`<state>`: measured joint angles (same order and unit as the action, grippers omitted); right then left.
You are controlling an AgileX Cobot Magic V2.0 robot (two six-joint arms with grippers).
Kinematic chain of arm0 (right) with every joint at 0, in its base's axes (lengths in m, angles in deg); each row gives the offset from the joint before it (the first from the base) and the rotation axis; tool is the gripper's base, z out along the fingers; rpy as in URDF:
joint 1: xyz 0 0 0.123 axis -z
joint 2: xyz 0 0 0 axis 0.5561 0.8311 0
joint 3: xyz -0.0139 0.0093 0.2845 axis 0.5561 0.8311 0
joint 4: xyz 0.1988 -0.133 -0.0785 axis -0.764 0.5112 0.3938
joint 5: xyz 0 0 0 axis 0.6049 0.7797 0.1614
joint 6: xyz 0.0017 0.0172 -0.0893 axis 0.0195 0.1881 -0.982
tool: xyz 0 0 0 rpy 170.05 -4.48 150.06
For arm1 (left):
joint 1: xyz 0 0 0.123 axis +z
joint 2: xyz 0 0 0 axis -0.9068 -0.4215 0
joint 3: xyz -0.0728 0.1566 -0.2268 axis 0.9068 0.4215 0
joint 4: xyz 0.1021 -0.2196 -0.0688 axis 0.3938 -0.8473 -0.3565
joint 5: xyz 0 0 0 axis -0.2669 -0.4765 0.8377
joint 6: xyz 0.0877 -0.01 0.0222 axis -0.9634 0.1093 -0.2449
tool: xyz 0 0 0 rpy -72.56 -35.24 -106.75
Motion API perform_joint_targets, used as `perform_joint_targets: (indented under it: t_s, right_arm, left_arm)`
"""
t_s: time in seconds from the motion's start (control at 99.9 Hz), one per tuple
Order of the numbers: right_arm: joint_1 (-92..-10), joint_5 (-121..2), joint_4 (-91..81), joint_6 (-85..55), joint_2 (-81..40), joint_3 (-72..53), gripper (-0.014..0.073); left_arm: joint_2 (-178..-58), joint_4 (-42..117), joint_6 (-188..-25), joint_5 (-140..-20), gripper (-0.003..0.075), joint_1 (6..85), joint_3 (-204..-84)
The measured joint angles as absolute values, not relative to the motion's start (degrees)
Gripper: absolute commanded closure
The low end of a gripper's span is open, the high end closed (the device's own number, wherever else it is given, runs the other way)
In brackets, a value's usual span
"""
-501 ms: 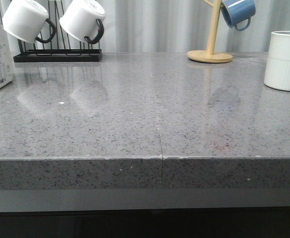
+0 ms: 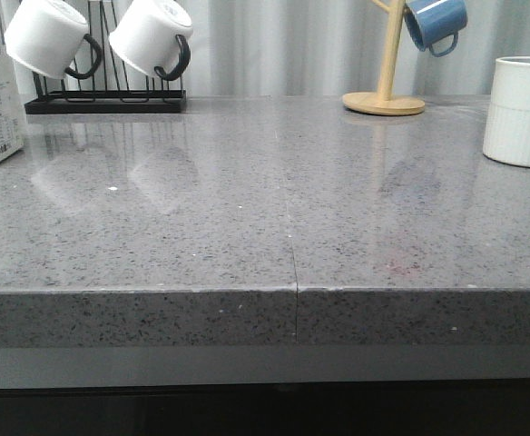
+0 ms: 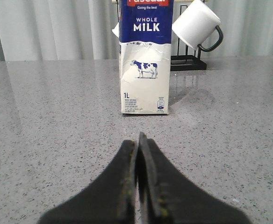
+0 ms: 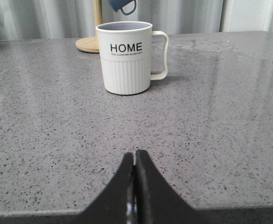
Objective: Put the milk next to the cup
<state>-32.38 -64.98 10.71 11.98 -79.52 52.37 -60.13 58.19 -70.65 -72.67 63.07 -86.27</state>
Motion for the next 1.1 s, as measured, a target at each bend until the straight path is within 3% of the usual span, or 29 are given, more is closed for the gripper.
perform_joint_targets:
  t_s: [0.31,0.561,0.781,1.101]
  right_arm:
    - [-32.38,-64.37,10.71,11.98,-79.52,51.87,0.0618]
    - [-32.38,-57.73,10.71,11.98,-79.35,39.73,0.0618]
    - [-32.38,-48.17,10.71,11.98,-71.71,28.29,0.0618]
    - [-32.38,-50.94,10.61,11.98,-63.97,26.40,0.0618]
  left_arm:
    - [-60.13,58.19,-70.65,-72.67,0.0741,63.07,-86.27]
    - [-60.13,58.19,-70.65,-72.67,0.0741,63.07,-86.27]
    - [-60.13,58.19,-70.65,-72.67,0.0741,63.07,-86.27]
    - [-60.13,58.19,-70.65,-72.67,0.0741,63.07,-86.27]
